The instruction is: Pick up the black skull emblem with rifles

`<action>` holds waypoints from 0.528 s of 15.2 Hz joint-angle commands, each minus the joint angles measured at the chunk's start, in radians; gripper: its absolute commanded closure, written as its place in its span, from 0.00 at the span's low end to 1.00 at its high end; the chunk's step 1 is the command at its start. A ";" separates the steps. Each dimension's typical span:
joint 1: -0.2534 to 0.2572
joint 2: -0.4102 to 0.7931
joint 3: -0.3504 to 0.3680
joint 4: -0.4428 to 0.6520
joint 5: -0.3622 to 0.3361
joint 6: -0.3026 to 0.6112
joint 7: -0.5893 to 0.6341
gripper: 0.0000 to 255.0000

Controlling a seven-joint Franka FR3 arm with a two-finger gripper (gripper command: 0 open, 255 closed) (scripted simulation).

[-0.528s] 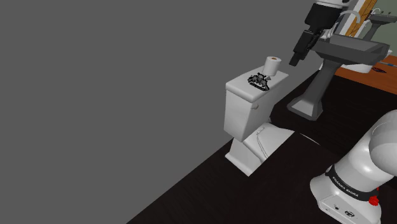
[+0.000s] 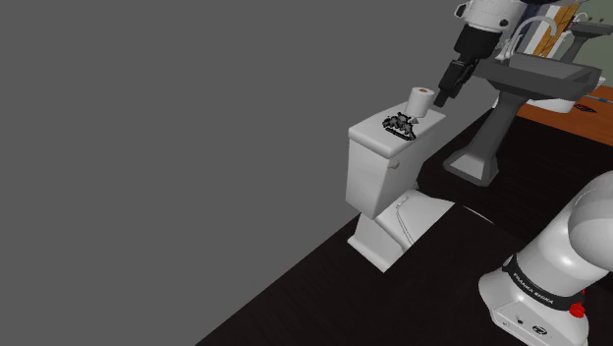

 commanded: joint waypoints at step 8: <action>-0.040 0.244 -0.130 0.026 -0.030 0.228 -0.137 0.00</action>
